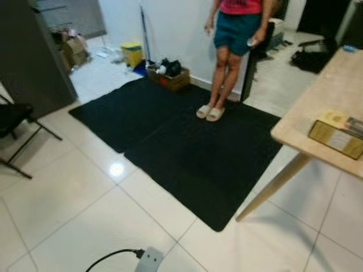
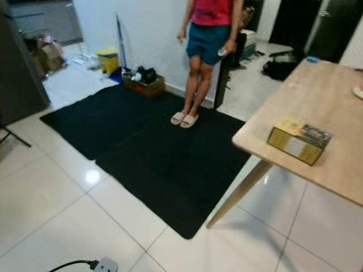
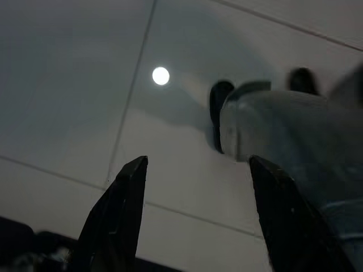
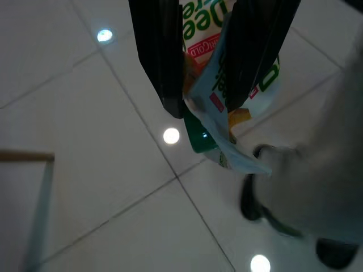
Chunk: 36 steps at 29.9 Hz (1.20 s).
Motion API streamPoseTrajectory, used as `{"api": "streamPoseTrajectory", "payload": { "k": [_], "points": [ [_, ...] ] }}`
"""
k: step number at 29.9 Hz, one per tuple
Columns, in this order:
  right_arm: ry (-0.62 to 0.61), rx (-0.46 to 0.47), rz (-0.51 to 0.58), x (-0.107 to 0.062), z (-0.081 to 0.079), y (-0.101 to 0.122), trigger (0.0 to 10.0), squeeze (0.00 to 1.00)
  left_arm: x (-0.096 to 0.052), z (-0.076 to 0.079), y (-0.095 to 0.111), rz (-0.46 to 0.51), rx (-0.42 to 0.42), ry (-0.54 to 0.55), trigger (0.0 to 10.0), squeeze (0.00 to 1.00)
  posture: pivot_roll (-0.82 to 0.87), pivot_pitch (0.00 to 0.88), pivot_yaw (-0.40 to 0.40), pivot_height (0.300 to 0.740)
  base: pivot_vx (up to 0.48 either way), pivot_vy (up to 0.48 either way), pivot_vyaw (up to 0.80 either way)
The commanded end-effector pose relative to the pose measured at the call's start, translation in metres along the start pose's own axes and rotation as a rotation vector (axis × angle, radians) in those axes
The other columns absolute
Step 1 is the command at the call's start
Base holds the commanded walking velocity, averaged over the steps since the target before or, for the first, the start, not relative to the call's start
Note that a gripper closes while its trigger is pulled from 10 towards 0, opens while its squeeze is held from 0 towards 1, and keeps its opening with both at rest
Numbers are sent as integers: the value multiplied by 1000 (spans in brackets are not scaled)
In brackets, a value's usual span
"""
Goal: Restocking fridge
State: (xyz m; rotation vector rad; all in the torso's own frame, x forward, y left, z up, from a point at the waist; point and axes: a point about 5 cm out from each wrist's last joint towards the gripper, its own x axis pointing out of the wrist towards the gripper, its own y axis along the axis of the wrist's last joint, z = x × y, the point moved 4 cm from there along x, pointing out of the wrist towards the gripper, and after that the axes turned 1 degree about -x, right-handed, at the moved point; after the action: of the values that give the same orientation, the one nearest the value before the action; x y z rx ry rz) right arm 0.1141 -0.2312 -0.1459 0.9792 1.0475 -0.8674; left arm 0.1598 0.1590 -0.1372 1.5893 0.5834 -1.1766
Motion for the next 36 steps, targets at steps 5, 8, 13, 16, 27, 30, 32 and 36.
{"api": "streamPoseTrajectory", "payload": {
  "k": [5,8,13,16,27,30,32,36],
  "points": [
    [-1,12,6,0,3,3,10000,0,-1,3,-10,-32,-12,-15,10000,0,8,0,-46,740,0,0,738],
    [0,12,5,0,3,2,10000,0,-1,3,-9,-26,-28,-17,10000,0,9,0,-46,740,0,0,738],
    [4,15,6,0,3,2,10000,0,-1,2,-7,-13,-54,-15,10000,0,9,0,-46,740,0,0,738],
    [0,14,9,0,3,2,10000,0,-1,2,-6,-6,-63,-15,10000,0,9,0,-46,740,0,0,727],
    [-18,18,16,0,5,4,10000,0,-1,3,-3,6,-84,-33,10000,0,9,0,-47,740,0,0,119],
    [-19,15,14,0,5,4,10000,0,-1,3,-3,6,-82,-34,10000,0,9,0,-47,740,0,0,0],
    [-19,15,14,0,5,4,10000,0,-1,3,-3,6,-82,-35,10000,0,8,0,-46,740,251,0,0],
    [-17,16,13,0,5,3,10000,0,-1,4,-3,8,-80,-40,10000,0,8,0,-45,740,293,0,0]
  ]
}}
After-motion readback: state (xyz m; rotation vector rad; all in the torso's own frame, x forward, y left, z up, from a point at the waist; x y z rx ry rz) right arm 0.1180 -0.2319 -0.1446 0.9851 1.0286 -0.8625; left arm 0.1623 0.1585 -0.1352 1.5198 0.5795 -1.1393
